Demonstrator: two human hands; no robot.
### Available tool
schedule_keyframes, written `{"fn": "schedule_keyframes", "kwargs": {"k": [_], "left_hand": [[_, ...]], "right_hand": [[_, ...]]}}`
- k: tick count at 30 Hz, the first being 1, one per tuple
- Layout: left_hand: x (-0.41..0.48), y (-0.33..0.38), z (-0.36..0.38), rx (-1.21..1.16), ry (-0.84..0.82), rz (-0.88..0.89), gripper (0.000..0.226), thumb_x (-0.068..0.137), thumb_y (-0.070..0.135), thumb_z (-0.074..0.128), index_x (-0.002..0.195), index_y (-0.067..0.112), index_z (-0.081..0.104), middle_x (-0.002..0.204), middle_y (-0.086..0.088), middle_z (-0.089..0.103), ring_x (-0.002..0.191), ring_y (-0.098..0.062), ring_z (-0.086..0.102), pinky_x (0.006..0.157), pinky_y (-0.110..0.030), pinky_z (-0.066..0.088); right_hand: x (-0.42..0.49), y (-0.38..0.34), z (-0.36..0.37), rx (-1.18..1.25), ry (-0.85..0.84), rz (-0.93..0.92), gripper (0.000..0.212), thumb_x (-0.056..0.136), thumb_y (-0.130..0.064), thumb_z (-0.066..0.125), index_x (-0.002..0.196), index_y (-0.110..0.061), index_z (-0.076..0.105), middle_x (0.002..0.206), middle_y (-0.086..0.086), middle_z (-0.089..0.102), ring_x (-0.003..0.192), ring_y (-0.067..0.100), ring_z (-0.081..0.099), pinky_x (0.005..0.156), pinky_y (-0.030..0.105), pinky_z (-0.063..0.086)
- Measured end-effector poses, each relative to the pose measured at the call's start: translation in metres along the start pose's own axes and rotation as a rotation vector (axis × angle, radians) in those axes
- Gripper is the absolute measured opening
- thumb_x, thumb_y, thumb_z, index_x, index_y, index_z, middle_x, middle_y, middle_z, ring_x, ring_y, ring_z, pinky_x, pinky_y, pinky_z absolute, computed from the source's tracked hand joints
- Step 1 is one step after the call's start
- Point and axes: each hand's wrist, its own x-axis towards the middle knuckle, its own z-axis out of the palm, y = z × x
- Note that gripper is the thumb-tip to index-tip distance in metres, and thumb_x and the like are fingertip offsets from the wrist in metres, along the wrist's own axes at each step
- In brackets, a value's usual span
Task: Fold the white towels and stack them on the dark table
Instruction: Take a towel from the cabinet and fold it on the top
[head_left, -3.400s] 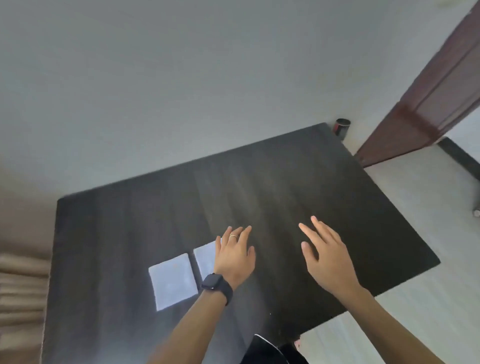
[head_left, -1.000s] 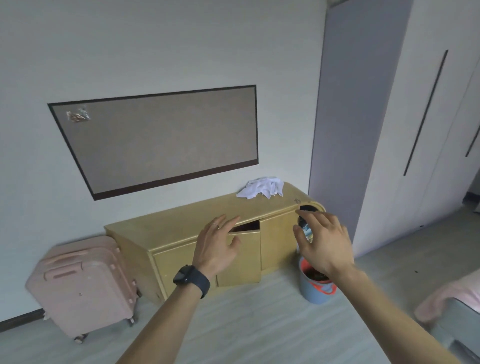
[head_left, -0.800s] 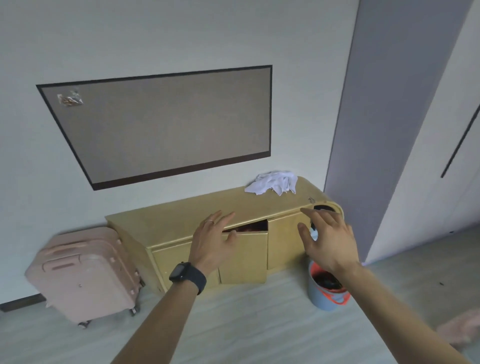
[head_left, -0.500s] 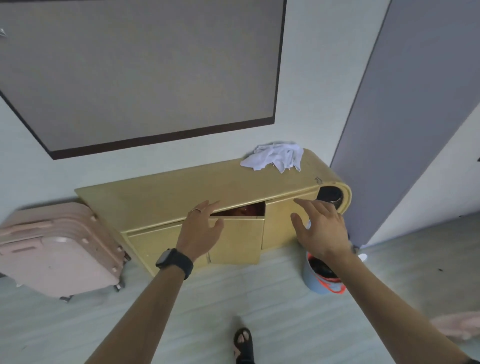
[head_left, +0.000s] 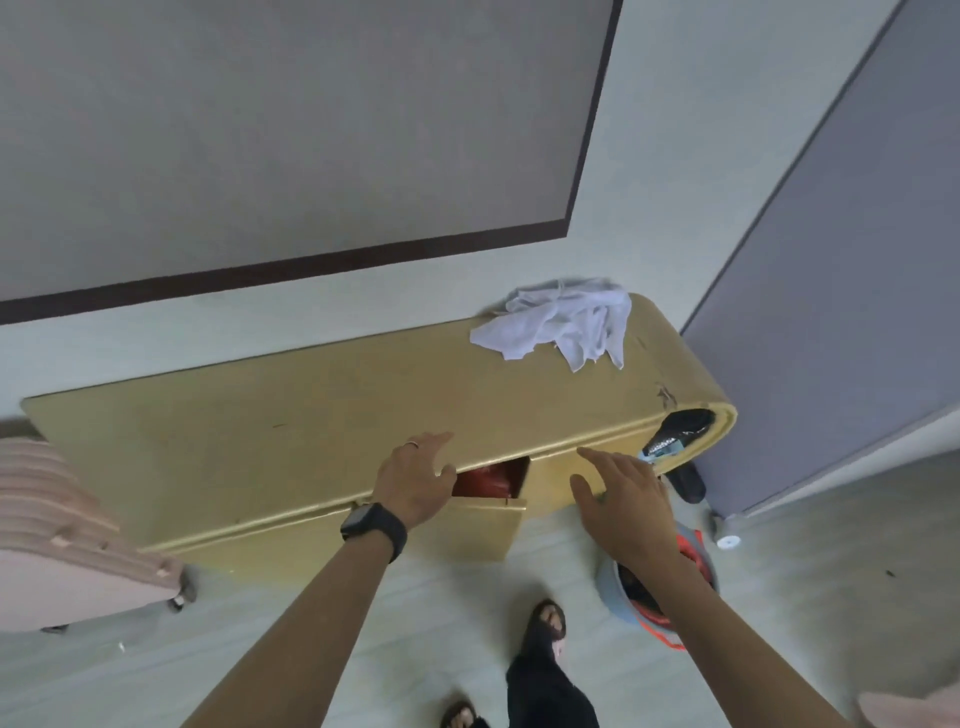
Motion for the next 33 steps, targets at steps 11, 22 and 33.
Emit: {"fn": "schedule_keyframes", "kwargs": {"k": [11, 22, 33], "left_hand": [[0.169, 0.005, 0.038, 0.007, -0.101, -0.261, 0.054, 0.095, 0.035, 0.047, 0.148, 0.034, 0.038, 0.155, -0.001, 0.039, 0.141, -0.022, 0.035, 0.115, -0.040, 0.030], [0.294, -0.041, 0.094, 0.078, -0.055, -0.370, 0.064, 0.098, 0.057, 0.036, 0.154, 0.046, 0.008, 0.166, 0.004, 0.001, 0.152, -0.019, -0.002, 0.123, -0.045, 0.003], [0.311, -0.079, 0.106, 0.128, -0.290, -0.381, 0.070, 0.096, 0.063, 0.035, 0.152, 0.052, -0.006, 0.158, 0.015, -0.031, 0.147, -0.012, -0.028, 0.117, -0.062, -0.003]], "right_hand": [[0.233, 0.009, 0.066, 0.000, -0.331, -0.152, 0.046, 0.096, -0.048, 0.048, 0.140, -0.037, 0.049, 0.138, -0.015, 0.056, 0.133, 0.016, 0.040, 0.107, 0.038, 0.038], [0.440, 0.013, 0.145, -0.087, -0.223, -0.155, 0.043, 0.097, -0.038, 0.051, 0.138, -0.027, 0.049, 0.143, -0.005, 0.050, 0.130, 0.024, 0.039, 0.097, 0.040, 0.042], [0.480, 0.028, 0.164, -0.345, -0.074, -0.342, 0.015, 0.091, -0.019, 0.060, 0.105, -0.021, 0.063, 0.100, 0.002, 0.068, 0.089, 0.030, 0.059, 0.081, 0.041, 0.039]]}}
